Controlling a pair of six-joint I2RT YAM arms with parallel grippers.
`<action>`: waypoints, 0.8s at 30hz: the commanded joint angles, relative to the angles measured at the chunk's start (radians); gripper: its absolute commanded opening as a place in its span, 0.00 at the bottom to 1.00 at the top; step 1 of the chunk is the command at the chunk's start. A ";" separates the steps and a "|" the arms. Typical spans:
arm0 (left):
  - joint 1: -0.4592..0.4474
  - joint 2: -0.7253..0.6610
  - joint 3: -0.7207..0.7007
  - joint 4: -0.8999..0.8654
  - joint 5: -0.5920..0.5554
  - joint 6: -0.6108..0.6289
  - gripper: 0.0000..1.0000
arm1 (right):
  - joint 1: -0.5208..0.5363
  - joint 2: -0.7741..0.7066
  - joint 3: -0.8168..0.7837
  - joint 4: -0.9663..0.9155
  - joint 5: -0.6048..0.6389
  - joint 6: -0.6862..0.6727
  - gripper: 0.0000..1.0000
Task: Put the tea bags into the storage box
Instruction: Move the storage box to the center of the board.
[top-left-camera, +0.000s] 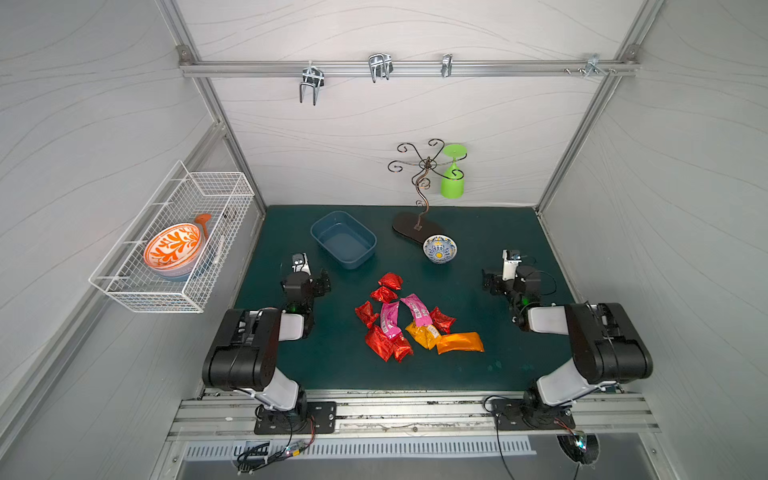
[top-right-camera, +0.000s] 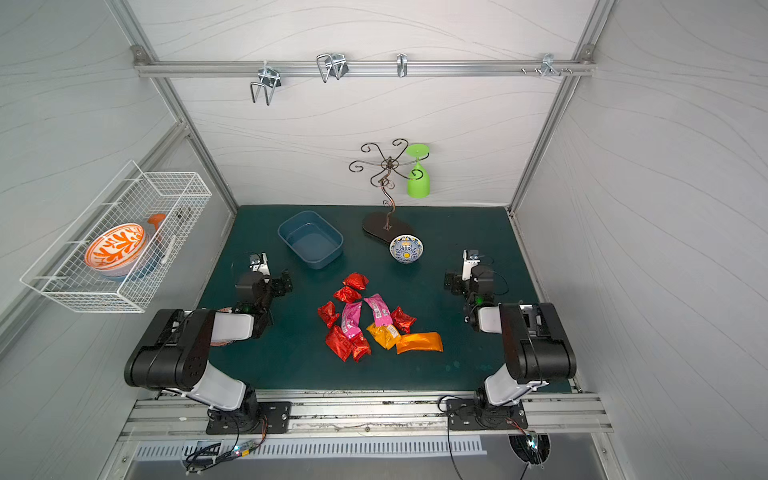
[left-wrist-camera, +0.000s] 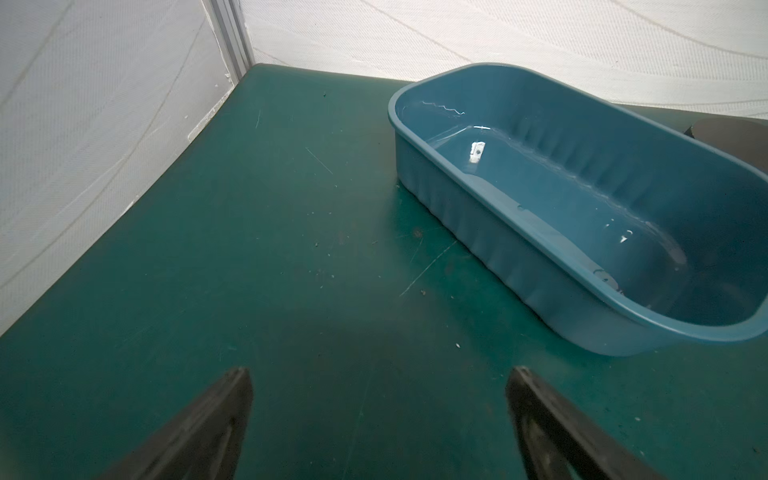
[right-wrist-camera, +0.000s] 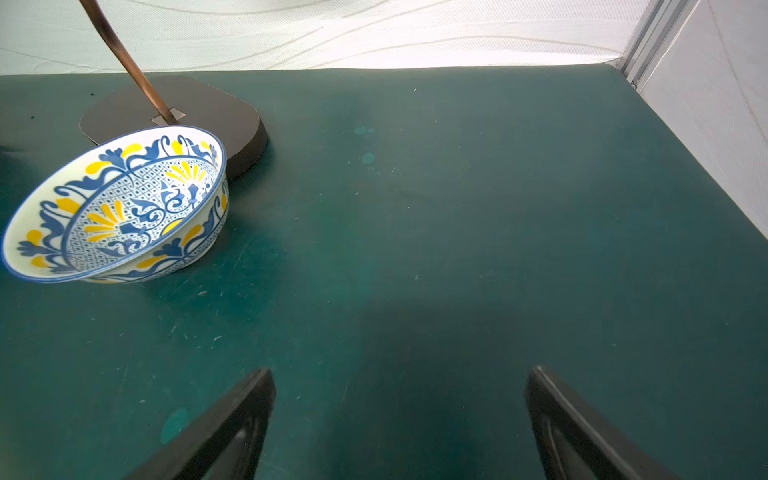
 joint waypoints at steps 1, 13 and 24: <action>0.001 -0.002 0.012 0.028 -0.002 0.004 1.00 | -0.001 0.005 -0.003 0.018 -0.012 -0.004 0.99; 0.001 0.000 0.015 0.022 -0.001 0.003 1.00 | -0.011 0.005 -0.002 0.019 -0.027 0.000 0.99; 0.015 -0.001 0.021 0.011 0.026 -0.002 1.00 | -0.036 0.017 0.021 -0.007 -0.134 -0.009 0.99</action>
